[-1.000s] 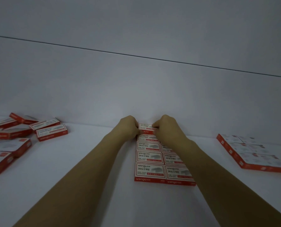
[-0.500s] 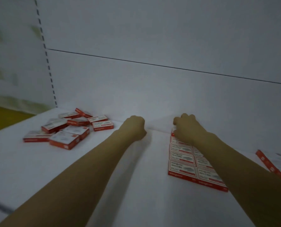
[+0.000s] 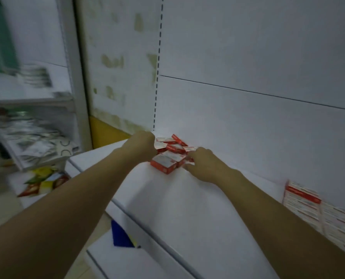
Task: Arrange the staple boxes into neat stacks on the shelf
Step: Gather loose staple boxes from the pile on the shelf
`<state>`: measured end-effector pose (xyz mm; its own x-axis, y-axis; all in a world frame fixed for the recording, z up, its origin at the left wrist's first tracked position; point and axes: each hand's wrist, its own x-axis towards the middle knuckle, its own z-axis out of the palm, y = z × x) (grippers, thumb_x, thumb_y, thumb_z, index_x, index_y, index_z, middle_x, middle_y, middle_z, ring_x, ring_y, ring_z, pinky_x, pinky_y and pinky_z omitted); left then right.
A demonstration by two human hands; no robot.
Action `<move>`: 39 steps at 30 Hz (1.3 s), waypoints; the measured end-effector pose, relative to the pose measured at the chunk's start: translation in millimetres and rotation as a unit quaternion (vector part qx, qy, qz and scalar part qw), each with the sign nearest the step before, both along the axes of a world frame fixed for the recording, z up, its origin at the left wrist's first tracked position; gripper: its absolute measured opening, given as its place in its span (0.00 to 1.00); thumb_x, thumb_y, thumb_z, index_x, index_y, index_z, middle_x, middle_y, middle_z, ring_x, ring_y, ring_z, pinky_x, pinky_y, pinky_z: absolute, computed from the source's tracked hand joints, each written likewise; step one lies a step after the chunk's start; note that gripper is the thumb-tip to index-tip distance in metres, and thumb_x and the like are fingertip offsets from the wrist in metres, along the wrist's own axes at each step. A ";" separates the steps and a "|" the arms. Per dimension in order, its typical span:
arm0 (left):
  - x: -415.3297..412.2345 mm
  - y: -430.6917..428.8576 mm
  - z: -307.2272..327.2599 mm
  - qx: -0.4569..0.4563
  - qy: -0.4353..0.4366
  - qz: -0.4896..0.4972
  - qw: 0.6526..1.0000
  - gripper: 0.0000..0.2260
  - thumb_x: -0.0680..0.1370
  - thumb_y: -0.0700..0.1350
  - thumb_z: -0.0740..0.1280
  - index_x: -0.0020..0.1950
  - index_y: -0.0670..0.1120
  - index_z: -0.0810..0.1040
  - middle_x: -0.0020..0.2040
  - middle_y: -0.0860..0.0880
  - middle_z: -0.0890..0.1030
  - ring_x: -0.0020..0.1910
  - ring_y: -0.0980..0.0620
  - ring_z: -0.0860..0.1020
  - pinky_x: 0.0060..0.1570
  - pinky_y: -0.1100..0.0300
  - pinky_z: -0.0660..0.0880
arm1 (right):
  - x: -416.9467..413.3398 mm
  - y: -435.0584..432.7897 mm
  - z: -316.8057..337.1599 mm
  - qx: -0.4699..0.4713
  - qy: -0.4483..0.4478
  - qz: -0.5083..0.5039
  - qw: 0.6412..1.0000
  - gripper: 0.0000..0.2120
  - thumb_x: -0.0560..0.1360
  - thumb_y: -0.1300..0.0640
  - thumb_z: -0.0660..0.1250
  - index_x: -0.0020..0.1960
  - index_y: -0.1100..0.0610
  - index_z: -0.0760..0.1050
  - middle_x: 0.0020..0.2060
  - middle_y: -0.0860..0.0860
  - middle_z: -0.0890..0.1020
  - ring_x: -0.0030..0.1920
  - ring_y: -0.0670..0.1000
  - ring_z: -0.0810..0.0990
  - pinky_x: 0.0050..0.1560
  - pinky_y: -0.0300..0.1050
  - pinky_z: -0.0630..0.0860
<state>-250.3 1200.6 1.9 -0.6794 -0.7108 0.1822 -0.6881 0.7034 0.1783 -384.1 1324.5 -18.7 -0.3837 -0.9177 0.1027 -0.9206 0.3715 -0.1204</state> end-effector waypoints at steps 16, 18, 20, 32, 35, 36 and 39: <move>43.9 -6.3 -25.5 0.033 0.019 0.042 0.998 0.12 0.78 0.44 0.64 0.58 0.41 0.77 0.53 0.44 0.80 0.43 0.51 0.73 0.41 0.62 0.68 | 42.4 -15.9 -13.0 -0.013 -0.066 -0.006 0.998 0.22 0.75 0.51 0.66 0.66 0.56 0.68 0.64 0.57 0.71 0.62 0.57 0.71 0.60 0.46 0.68; 37.2 0.5 -23.9 0.025 0.013 0.029 0.999 0.11 0.77 0.44 0.64 0.58 0.41 0.78 0.53 0.44 0.80 0.44 0.50 0.74 0.41 0.62 0.68 | 40.2 -7.3 -9.6 -0.005 -0.087 -0.007 0.996 0.23 0.74 0.56 0.66 0.68 0.56 0.66 0.63 0.56 0.73 0.61 0.56 0.73 0.55 0.43 0.69; 28.8 5.1 -22.6 0.030 0.009 0.019 0.999 0.11 0.77 0.43 0.63 0.57 0.41 0.78 0.53 0.44 0.80 0.44 0.50 0.74 0.42 0.62 0.69 | 38.8 1.0 -8.0 0.004 -0.113 -0.012 0.994 0.23 0.74 0.58 0.66 0.68 0.56 0.65 0.63 0.56 0.73 0.60 0.55 0.74 0.50 0.41 0.68; -94.6 89.3 1.0 -0.006 -0.022 -0.229 0.973 0.12 0.77 0.45 0.64 0.56 0.39 0.77 0.55 0.42 0.78 0.49 0.45 0.75 0.47 0.56 0.71 | -17.2 148.3 10.1 -0.103 -0.049 -0.264 0.958 0.27 0.70 0.52 0.71 0.65 0.59 0.68 0.58 0.57 0.70 0.57 0.55 0.72 0.50 0.43 0.68; -130.7 140.3 2.7 -0.021 -0.023 -0.327 0.945 0.10 0.77 0.44 0.64 0.54 0.39 0.76 0.57 0.43 0.78 0.47 0.48 0.72 0.45 0.57 0.69 | -17.7 217.5 14.5 -0.118 -0.039 -0.368 0.921 0.25 0.70 0.53 0.71 0.63 0.58 0.69 0.56 0.57 0.72 0.55 0.55 0.73 0.48 0.43 0.70; -138.2 159.8 4.1 -0.024 -0.024 -0.357 0.933 0.09 0.77 0.44 0.63 0.54 0.40 0.76 0.57 0.43 0.78 0.48 0.47 0.73 0.46 0.57 0.69 | -14.3 240.8 15.2 -0.119 -0.031 -0.405 0.906 0.24 0.70 0.53 0.71 0.63 0.58 0.70 0.56 0.57 0.73 0.54 0.55 0.74 0.46 0.43 0.70; -153.1 222.6 5.4 -0.040 -0.028 -0.446 0.894 0.12 0.78 0.45 0.63 0.57 0.39 0.76 0.56 0.43 0.78 0.53 0.45 0.76 0.50 0.56 0.73 | 13.8 310.2 14.4 -0.124 -0.018 -0.501 0.856 0.25 0.70 0.54 0.71 0.64 0.58 0.70 0.56 0.56 0.74 0.51 0.53 0.74 0.44 0.42 0.70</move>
